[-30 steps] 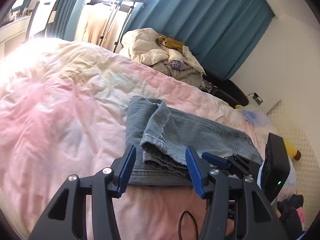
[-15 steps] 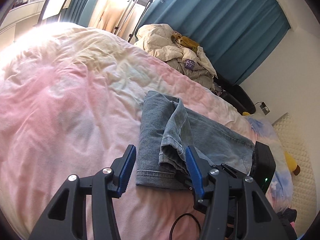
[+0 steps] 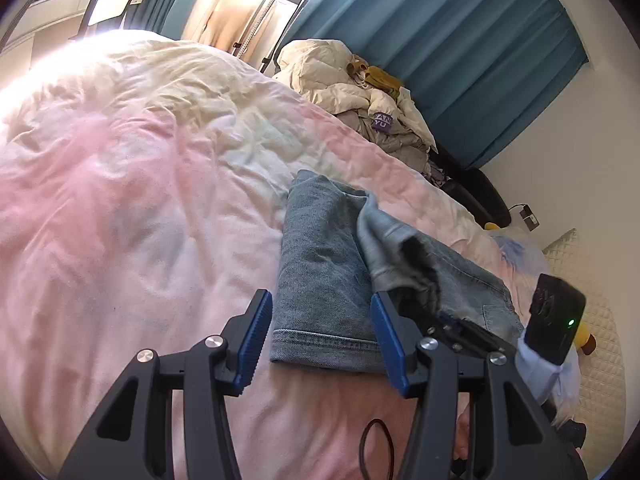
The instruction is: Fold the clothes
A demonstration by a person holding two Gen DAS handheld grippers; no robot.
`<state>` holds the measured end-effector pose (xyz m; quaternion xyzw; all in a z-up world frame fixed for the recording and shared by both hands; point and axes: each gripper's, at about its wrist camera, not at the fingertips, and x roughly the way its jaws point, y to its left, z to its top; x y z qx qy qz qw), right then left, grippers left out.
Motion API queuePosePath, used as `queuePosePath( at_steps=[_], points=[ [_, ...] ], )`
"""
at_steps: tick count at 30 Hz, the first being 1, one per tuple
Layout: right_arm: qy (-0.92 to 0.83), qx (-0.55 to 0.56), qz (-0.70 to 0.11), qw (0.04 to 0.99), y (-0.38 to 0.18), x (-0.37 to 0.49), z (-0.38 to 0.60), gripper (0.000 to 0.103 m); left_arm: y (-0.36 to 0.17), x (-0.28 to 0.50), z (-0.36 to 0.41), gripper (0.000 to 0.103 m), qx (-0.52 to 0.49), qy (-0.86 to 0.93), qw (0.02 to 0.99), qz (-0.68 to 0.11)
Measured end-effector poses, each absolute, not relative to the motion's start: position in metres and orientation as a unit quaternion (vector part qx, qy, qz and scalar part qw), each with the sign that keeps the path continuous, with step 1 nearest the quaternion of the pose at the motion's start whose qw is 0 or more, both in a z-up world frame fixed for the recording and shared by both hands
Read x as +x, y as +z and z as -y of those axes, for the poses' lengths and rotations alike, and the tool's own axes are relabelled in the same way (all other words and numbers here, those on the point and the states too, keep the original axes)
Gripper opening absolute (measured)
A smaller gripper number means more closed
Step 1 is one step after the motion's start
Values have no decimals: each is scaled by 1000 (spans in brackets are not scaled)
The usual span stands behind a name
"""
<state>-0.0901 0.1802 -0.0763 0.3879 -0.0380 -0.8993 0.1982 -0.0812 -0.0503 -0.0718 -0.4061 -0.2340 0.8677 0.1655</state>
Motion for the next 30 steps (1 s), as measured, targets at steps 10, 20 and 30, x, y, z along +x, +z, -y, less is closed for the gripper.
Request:
queuePosePath(
  at_steps=[10,20,30],
  points=[
    [-891,343,266,135,-48,-123,-305,14,-86,-85,47,53,-428,856,165,240],
    [-820,426,374,81,-125,-174,-384,16,-93,-89,33,53,-439,856,166,216],
    [-775,429,462,47,-133,-157,-423,57,-93,-90,38,53,-439,853,163,230]
  ],
)
